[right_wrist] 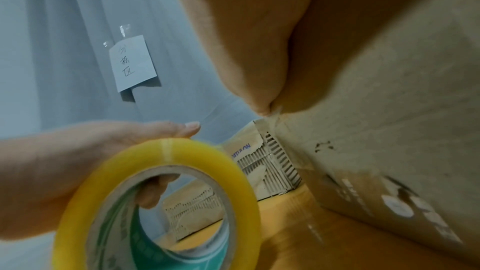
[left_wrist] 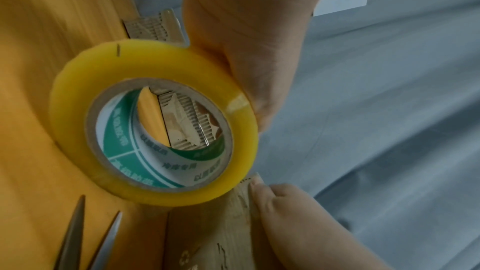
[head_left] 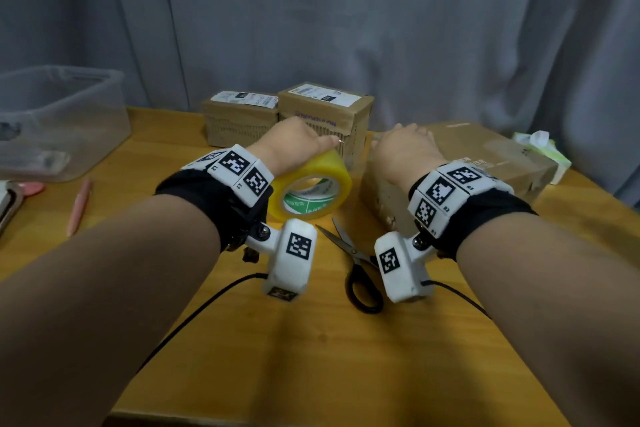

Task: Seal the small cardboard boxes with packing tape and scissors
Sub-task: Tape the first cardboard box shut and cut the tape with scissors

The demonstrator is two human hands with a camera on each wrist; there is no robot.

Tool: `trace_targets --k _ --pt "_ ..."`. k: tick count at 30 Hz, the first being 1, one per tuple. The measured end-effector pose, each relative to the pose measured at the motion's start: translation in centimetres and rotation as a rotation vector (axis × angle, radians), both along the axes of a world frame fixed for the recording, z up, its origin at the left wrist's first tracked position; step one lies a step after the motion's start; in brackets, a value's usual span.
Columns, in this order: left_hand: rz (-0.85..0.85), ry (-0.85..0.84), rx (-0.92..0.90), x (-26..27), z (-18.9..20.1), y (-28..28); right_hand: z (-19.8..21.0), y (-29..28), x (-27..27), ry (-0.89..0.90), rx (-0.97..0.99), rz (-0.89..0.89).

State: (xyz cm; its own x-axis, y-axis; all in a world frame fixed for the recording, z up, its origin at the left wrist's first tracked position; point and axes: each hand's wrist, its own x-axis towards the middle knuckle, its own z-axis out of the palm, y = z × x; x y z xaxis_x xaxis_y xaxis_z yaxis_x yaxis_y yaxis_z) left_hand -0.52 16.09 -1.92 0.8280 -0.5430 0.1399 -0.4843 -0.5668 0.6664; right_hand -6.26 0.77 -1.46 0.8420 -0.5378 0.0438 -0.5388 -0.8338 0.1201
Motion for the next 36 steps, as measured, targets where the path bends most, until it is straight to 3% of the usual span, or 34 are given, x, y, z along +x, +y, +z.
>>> trace_targets --k 4,13,19,24,26,29,32,34,36 --pt "0.042 0.038 -0.051 -0.1 -0.5 0.0 0.5 -1.1 -1.0 -0.039 0.042 0.095" --pt "0.04 0.083 -0.081 -0.5 -0.3 -0.2 0.1 -0.9 -1.1 -0.027 0.02 0.119" --pt "0.081 0.01 -0.051 -0.7 -0.4 -0.5 0.1 -2.5 -1.9 0.02 0.087 0.203" --pt "0.099 0.047 0.028 -0.8 -0.4 -1.0 0.1 -3.1 -1.6 0.039 0.128 0.226" --pt "0.1 0.079 0.018 -1.1 -0.3 -1.0 0.0 -3.3 -1.8 -0.011 0.123 0.267" --pt "0.098 0.112 -0.047 -1.3 -0.6 -0.7 0.3 -3.1 -2.6 -0.233 0.079 0.434" --pt "0.085 0.035 -0.13 -1.4 -1.2 -0.4 1.4 -1.1 -4.2 -0.423 0.034 0.617" --pt "0.092 -0.055 -0.227 -1.6 -1.5 -0.2 1.4 0.3 -5.7 -0.259 0.139 0.633" --pt "0.094 -0.123 -0.266 -1.9 -1.4 0.1 0.6 1.1 -7.0 0.061 0.276 0.545"
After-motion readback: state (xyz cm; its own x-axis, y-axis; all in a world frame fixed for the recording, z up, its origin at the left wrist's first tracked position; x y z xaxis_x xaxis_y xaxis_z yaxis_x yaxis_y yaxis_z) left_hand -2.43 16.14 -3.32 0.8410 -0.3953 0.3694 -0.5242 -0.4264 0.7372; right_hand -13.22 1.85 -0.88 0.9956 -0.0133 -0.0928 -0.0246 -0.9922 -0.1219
